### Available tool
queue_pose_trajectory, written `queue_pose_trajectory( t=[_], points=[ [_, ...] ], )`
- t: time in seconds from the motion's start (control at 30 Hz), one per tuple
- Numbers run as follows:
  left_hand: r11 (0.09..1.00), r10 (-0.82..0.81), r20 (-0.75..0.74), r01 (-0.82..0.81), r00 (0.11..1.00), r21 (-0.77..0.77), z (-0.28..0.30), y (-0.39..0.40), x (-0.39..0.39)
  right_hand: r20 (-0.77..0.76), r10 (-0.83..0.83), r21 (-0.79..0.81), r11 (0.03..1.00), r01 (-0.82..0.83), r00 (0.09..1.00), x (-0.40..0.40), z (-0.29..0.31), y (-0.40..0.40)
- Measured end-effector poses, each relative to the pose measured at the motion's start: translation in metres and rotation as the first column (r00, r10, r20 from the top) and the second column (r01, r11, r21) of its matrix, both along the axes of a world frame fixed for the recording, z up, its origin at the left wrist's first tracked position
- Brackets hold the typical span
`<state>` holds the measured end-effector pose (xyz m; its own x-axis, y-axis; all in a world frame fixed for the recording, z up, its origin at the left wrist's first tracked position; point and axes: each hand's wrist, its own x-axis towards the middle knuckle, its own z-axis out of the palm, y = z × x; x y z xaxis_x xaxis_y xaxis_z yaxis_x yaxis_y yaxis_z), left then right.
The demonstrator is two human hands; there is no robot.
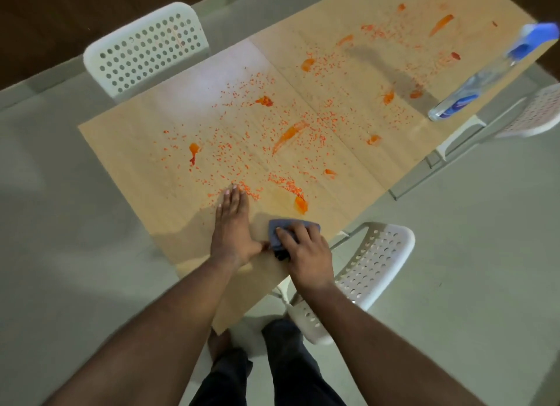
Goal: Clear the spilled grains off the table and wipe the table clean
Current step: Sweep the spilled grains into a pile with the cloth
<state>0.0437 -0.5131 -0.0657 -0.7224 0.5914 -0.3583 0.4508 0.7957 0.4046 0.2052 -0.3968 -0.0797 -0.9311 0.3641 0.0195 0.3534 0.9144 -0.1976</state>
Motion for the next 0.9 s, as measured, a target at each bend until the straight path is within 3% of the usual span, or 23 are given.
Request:
queue_pose_trajectory(
  t=[0.33,0.47,0.6,0.7,0.9],
  points=[
    [0.986,0.117,0.036,-0.111,0.993,-0.123,0.008,0.019,0.014,0.038,-0.057,-0.049,0.997,0.059,0.998,-0.095,0.021,0.1],
    [0.988,0.104,0.019,-0.101,0.994,-0.114,0.02,0.032,0.025,-0.07,0.019,-0.027,0.999,-0.021,0.997,-0.066,0.036,0.095],
    [0.992,0.078,0.011,-0.076,0.997,-0.103,0.024,0.054,0.024,-0.041,0.109,-0.023,0.994,-0.11,0.993,0.0,0.023,0.073],
    [0.994,0.043,-0.018,-0.044,0.999,-0.099,0.025,0.07,0.021,-0.013,0.069,-0.033,0.997,-0.069,0.998,0.026,0.01,0.07],
    [0.996,0.024,-0.023,-0.026,0.999,-0.088,0.015,0.08,0.012,0.013,0.011,-0.056,0.998,-0.01,1.0,-0.003,0.006,0.09]
  ],
)
